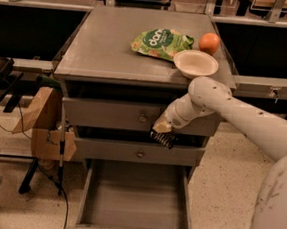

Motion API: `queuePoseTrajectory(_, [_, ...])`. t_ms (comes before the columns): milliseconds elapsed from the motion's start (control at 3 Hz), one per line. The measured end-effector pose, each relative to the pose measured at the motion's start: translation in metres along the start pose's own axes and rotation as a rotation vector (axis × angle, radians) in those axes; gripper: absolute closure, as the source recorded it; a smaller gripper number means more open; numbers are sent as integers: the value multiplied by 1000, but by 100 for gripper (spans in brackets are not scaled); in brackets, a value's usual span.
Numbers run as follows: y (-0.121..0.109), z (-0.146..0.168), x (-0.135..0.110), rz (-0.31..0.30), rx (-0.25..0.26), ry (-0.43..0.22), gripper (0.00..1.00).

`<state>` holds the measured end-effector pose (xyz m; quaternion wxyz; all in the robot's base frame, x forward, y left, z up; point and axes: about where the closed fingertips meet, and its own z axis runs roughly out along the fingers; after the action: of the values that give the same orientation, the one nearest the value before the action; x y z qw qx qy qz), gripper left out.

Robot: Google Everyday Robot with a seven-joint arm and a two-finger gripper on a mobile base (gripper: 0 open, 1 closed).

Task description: Pick rxbar chocolate from bottom drawer and place on counter

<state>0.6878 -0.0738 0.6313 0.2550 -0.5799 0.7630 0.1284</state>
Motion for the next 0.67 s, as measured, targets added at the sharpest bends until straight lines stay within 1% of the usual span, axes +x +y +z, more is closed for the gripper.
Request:
queuePoseTrajectory(333, [21,-18,-3,23,18,9,100])
queuePoseTrajectory(667, [36,-60,-43,-53,83,33,100])
